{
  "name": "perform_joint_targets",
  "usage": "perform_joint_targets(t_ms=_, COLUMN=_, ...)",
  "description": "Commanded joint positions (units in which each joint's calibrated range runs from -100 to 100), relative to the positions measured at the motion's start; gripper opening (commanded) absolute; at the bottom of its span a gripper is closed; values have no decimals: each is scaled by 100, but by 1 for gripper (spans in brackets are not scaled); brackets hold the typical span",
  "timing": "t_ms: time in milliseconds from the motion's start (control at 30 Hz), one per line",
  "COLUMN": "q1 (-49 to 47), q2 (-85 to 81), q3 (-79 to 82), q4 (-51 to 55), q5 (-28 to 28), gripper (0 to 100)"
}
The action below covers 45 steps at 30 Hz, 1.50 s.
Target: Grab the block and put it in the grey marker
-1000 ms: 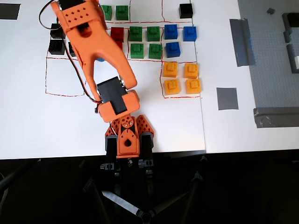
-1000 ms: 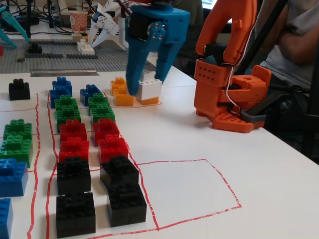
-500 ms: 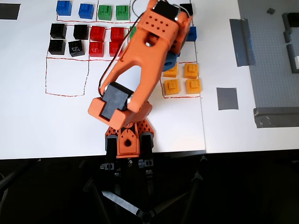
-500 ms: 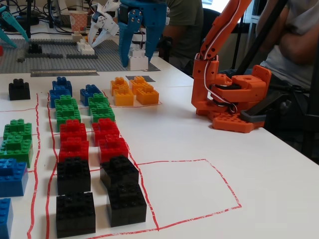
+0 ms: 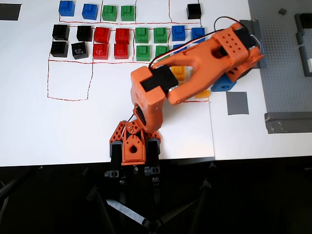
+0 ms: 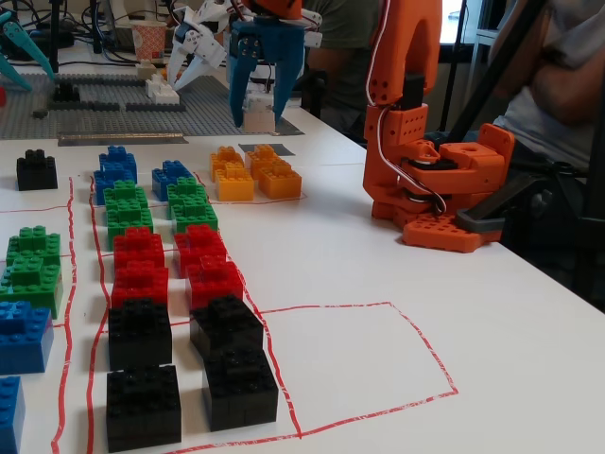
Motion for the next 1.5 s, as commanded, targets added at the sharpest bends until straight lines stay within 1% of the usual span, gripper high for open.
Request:
perform_joint_targets(t_ms=0, q1=360, q2=-30, q3=-948, q4=-114, q5=181, gripper=0)
perform_joint_targets(t_ms=400, q1=1366, q2=1688, q3=-2854, q4=-285, q5=684, gripper=0)
perform_joint_targets(t_ms=700, q1=1674, q2=2785, q3=-3590, q4=-579, q5=708, gripper=0)
perform_joint_targets(t_ms=833, q1=1666, q2=3105, q3=-3726, q4=-718, q5=659, gripper=3)
perform_joint_targets(t_ms=900, q1=1666, q2=3182, q3=-3708, q4=-783, q5=659, gripper=10)
perform_joint_targets(t_ms=967, q1=1691, q2=3208, q3=-3680, q4=-800, q5=694, gripper=20)
perform_joint_targets(t_ms=1067, q1=1749, q2=3200, q3=-3626, q4=-800, q5=772, gripper=27)
perform_joint_targets(t_ms=1200, q1=1824, q2=3156, q3=-3617, q4=-702, q5=864, gripper=35)
perform_joint_targets(t_ms=1300, q1=1849, q2=3105, q3=-3844, q4=-245, q5=938, gripper=40)
perform_joint_targets(t_ms=1467, q1=1816, q2=2880, q3=-4216, q4=498, q5=962, gripper=43)
